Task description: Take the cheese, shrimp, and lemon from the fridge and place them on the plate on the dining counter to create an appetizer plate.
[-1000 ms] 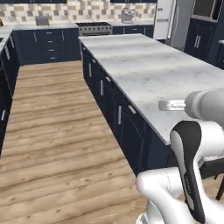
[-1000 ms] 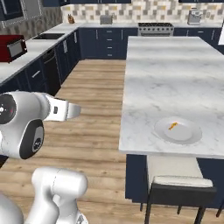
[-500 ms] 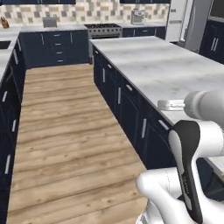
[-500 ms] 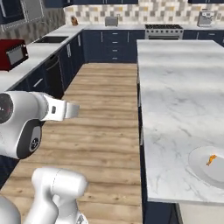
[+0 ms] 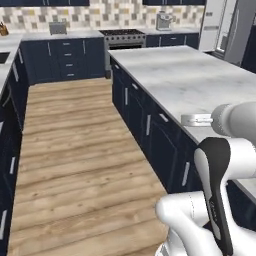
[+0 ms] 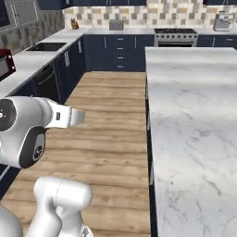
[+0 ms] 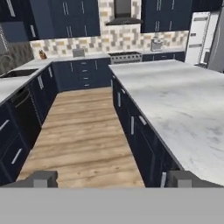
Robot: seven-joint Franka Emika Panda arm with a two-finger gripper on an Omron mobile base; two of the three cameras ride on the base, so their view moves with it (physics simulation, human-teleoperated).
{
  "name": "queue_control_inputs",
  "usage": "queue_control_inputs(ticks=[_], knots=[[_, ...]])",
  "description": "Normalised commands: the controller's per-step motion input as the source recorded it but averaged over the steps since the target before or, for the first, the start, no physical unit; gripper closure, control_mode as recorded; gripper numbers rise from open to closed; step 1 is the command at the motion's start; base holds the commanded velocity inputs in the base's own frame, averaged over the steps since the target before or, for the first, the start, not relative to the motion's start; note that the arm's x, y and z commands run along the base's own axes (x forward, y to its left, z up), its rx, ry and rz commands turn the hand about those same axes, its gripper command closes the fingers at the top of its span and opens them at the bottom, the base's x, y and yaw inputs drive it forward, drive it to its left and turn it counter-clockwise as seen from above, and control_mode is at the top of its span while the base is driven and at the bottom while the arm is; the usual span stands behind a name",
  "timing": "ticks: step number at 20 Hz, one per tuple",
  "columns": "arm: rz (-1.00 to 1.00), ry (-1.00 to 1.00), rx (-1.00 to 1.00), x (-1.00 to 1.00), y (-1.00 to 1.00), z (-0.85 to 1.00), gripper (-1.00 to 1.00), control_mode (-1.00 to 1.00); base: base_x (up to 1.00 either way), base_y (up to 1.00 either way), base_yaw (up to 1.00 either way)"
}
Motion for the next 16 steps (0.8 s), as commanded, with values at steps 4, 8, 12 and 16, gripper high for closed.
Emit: queue_control_inputs(ticks=[4,8,12,16], knots=[[0.00,0.00,0.00,0.00,0.00,0.00,-1.00,1.00,1.00,0.14,0.00],[0.00,0.00,0.00,0.00,0.00,0.00,-1.00,1.00,1.00,0.19,0.00],[0.00,0.00,0.00,0.00,0.00,0.00,-1.00,1.00,1.00,0.17,0.00],[0.00,0.00,0.00,0.00,0.00,0.00,-1.00,1.00,1.00,0.18,0.00]])
